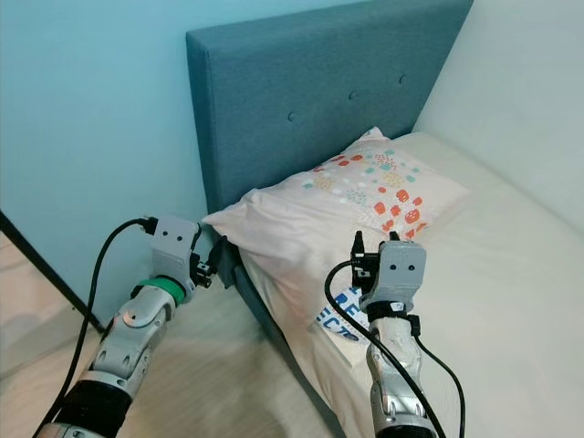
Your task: Clean up the room
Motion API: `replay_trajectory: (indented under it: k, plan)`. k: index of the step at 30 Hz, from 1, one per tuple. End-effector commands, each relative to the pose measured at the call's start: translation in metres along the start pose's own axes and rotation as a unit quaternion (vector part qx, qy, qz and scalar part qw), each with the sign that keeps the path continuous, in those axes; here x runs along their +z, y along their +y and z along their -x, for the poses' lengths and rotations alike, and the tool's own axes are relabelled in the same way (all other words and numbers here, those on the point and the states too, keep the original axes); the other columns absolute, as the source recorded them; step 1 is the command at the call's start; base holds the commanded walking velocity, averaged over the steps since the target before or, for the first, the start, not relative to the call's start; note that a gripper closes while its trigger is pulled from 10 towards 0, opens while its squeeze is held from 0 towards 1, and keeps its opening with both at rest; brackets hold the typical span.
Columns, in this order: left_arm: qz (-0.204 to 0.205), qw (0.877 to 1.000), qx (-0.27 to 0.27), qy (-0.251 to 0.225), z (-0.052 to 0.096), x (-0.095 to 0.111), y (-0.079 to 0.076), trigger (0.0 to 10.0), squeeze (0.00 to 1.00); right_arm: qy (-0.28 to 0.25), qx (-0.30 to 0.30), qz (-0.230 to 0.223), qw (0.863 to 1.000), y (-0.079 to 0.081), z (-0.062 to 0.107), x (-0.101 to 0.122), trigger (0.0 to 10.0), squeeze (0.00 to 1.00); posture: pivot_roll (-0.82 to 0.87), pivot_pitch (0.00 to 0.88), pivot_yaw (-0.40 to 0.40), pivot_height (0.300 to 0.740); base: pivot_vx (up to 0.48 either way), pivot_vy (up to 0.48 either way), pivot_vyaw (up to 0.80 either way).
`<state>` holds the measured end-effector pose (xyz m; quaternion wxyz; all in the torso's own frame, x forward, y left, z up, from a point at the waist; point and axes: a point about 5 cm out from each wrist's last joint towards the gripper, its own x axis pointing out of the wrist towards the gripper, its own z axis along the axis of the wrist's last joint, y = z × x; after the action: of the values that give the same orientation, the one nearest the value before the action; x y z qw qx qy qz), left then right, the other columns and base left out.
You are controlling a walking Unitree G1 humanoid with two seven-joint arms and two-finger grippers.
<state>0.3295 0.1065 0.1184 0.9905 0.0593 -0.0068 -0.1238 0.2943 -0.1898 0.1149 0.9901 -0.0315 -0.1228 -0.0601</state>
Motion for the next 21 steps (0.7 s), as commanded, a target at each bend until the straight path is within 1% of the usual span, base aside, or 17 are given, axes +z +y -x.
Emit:
replay_trajectory:
  k: [1,7,10,13,15,16,17,18,21]
  plan:
    - [-0.008,1.0,0.001,0.024,0.007,-0.015,0.001,10.0,0.0,0.035,-0.002,-0.01,0.999,-0.001,0.008,-0.016,10.0,0.0,-0.01,0.045,-0.014,0.737,-0.416,0.0,0.0]
    - [-0.024,0.999,0.0,0.026,0.01,-0.017,0.003,10.0,0.0,0.045,0.009,-0.018,0.999,0.006,0.009,-0.021,10.0,0.0,-0.01,0.045,-0.014,0.737,-0.416,0.0,0.0]
    - [-0.03,0.999,0.003,0.027,0.011,-0.019,0.005,10.0,0.0,0.046,0.016,-0.025,0.999,0.012,0.008,-0.022,10.0,0.0,0.01,0.047,0.006,0.737,-0.417,0.0,0.0]
    - [-0.039,0.999,0.004,0.029,0.012,-0.02,0.007,10.0,0.0,0.046,0.022,-0.031,0.998,0.016,0.007,-0.023,10.0,0.0,0.01,0.047,0.006,0.737,-0.414,0.0,0.0]
    - [-0.056,0.998,0.002,0.027,0.013,-0.02,0.009,10.0,0.0,0.045,0.026,-0.036,0.998,0.02,0.006,-0.023,10.0,0.0,0.02,0.047,0.019,0.737,-0.416,0.0,0.0]
    - [-0.056,0.998,0.002,0.027,0.013,-0.02,0.009,10.0,0.0,0.045,0.026,-0.036,0.998,0.02,0.006,-0.023,10.0,0.0,0.02,0.047,0.019,0.737,-0.416,0.0,0.0]
    - [-0.066,0.997,0.003,0.027,0.014,-0.019,0.014,10.0,0.0,0.044,0.029,-0.043,0.998,0.024,0.004,-0.024,10.0,0.0,0.04,0.041,0.047,0.737,-0.409,0.0,0.0]
    - [-0.066,0.997,0.003,0.027,0.014,-0.019,0.014,10.0,0.0,0.044,0.029,-0.043,0.998,0.024,0.004,-0.024,10.0,0.0,0.04,0.041,0.047,0.737,-0.409,0.0,0.0]
    - [-0.074,0.997,0.003,0.027,0.014,-0.017,0.02,10.0,0.0,0.041,0.029,-0.052,0.997,0.028,0.002,-0.024,10.0,0.0,0.04,0.039,0.063,0.737,-0.409,0.0,0.0]
